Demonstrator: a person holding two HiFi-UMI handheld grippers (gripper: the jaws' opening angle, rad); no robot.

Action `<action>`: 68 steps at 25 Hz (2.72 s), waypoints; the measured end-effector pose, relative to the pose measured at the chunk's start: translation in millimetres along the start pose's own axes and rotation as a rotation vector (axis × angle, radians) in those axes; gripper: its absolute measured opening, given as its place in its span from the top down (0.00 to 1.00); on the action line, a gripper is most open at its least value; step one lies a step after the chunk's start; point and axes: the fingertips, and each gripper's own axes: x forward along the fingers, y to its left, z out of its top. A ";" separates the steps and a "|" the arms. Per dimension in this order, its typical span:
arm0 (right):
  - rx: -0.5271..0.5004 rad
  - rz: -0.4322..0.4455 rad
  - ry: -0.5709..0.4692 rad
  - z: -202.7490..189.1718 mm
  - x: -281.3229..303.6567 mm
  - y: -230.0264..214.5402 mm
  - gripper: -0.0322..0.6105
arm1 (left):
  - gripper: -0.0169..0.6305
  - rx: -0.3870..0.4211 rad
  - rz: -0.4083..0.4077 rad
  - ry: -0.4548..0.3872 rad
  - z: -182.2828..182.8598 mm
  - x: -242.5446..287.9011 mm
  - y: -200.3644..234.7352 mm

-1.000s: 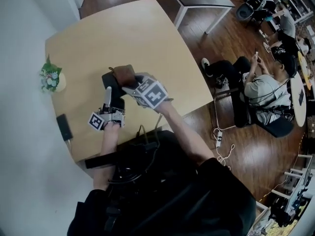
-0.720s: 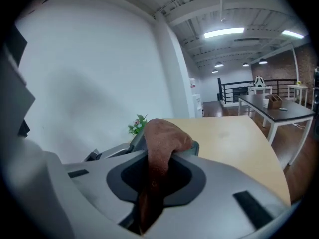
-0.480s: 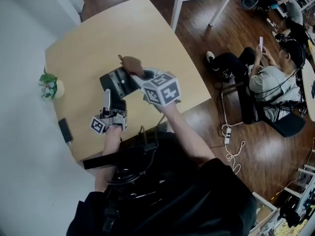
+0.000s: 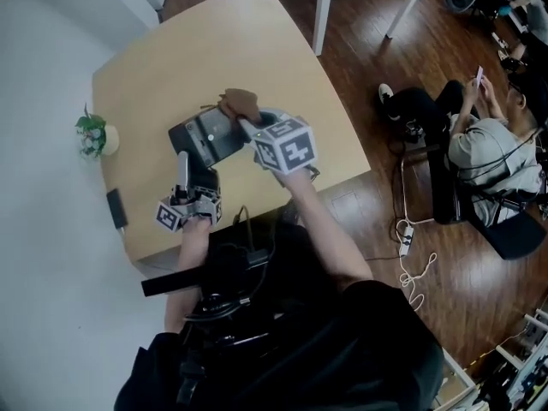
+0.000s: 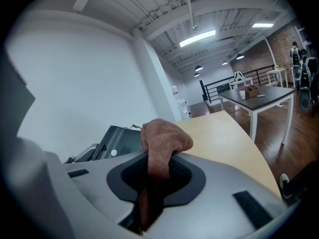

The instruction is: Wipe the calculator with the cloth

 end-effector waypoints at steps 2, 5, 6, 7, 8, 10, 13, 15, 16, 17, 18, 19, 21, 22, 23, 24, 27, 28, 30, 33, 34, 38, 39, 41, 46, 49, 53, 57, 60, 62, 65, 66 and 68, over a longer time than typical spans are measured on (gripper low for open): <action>-0.002 0.019 -0.046 13.9 -8.2 9.7 0.86 | 0.87 0.017 0.003 0.009 3.7 1.2 -1.5; -0.071 0.117 -0.119 39.8 -10.0 55.0 0.86 | 0.87 0.041 -0.003 0.031 4.8 6.7 -0.9; -0.106 0.149 -0.131 44.1 -7.8 70.6 0.86 | 0.87 0.046 -0.009 0.043 1.6 9.8 -1.6; -0.141 0.171 -0.133 45.7 -4.5 82.8 0.86 | 0.87 0.050 -0.017 0.057 -2.7 13.2 -3.1; -0.168 0.181 -0.129 45.9 -0.7 89.9 0.86 | 0.87 0.053 -0.025 0.070 -6.5 16.6 -4.9; -0.178 0.177 -0.120 45.1 4.2 89.8 0.86 | 0.86 0.054 -0.031 0.080 -10.3 20.5 -8.2; -0.144 0.134 -0.117 42.2 4.9 66.7 0.86 | 0.86 0.058 -0.050 0.097 -10.3 20.8 -15.2; -0.122 0.097 -0.126 40.1 4.5 44.9 0.86 | 0.86 0.059 -0.062 0.108 -10.9 22.3 -17.8; -0.107 0.079 -0.128 38.4 3.5 34.9 0.86 | 0.86 0.057 -0.064 0.110 -11.1 22.1 -17.8; -0.091 0.063 -0.125 35.5 2.3 25.6 0.86 | 0.86 0.054 -0.062 0.110 -11.1 21.3 -17.2; -0.075 0.044 -0.119 31.9 1.5 16.2 0.86 | 0.85 0.051 -0.058 0.109 -10.6 20.1 -16.2; -0.062 0.017 -0.110 28.2 0.6 6.0 0.86 | 0.85 0.044 -0.056 0.103 -9.3 18.5 -15.2; -0.039 -0.047 -0.096 22.7 -4.4 -15.3 0.86 | 0.87 0.025 -0.062 0.080 -3.4 14.9 -14.7; -0.025 -0.071 -0.098 22.2 -9.2 -23.6 0.86 | 0.87 0.021 -0.067 0.068 0.1 13.3 -15.1; -0.011 -0.085 -0.107 23.8 -14.9 -28.4 0.86 | 0.87 0.023 -0.069 0.059 3.3 12.2 -15.5; -0.004 -0.086 -0.121 27.7 -20.6 -28.3 0.86 | 0.87 0.027 -0.068 0.052 6.0 11.7 -15.6; -0.025 -0.008 -0.184 48.7 -29.7 6.3 0.86 | 0.87 0.028 -0.060 0.028 11.5 11.7 -14.5; -0.043 0.044 -0.201 55.5 -28.8 27.8 0.86 | 0.87 0.026 -0.059 0.023 11.8 12.2 -14.6; -0.101 0.153 -0.209 60.7 -20.7 73.6 0.86 | 0.87 0.020 -0.062 0.019 9.8 14.2 -16.0; -0.194 0.217 -0.159 49.1 -3.1 109.2 0.86 | 0.87 0.005 -0.078 0.014 5.0 16.1 -18.6; -0.203 0.209 -0.147 45.5 0.6 108.6 0.86 | 0.86 0.001 -0.080 0.011 5.1 15.5 -18.6; -0.167 0.123 -0.128 38.6 5.9 74.4 0.85 | 0.86 -0.017 -0.093 0.000 10.6 11.5 -22.4; -0.149 0.105 -0.128 37.7 5.3 64.9 0.85 | 0.86 -0.019 -0.095 -0.001 11.8 10.8 -23.4; -0.125 0.065 -0.126 34.1 3.6 44.9 0.85 | 0.85 -0.021 -0.095 -0.004 13.1 10.1 -23.3; -0.055 -0.061 -0.093 18.1 -9.1 -9.5 0.86 | 0.86 -0.061 -0.098 -0.052 18.4 5.6 -16.8; -0.038 -0.069 -0.122 25.9 -25.7 -11.1 0.86 | 0.86 -0.061 -0.086 -0.074 22.9 5.6 -13.6; -0.096 0.063 -0.172 46.4 -29.0 49.6 0.86 | 0.86 -0.051 -0.080 -0.092 26.8 6.5 -13.3; -0.204 0.193 -0.145 43.8 -14.2 114.8 0.86 | 0.86 -0.039 -0.087 -0.078 23.3 8.2 -15.3; -0.255 0.183 -0.100 28.3 -1.3 116.1 0.86 | 0.86 -0.046 -0.111 -0.075 20.2 10.4 -21.1; -0.245 0.154 -0.097 24.3 0.1 101.1 0.85 | 0.86 -0.048 -0.118 -0.070 17.9 12.7 -25.4; -0.207 0.094 -0.094 20.8 -1.3 72.1 0.85 | 0.85 -0.046 -0.117 -0.072 19.2 10.7 -26.2; -0.192 0.075 -0.092 19.2 -1.7 62.3 0.85 | 0.85 -0.045 -0.117 -0.075 20.3 9.4 -25.3; -0.167 0.034 -0.084 15.2 -2.4 42.3 0.85 | 0.84 -0.051 -0.117 -0.082 22.0 8.1 -23.9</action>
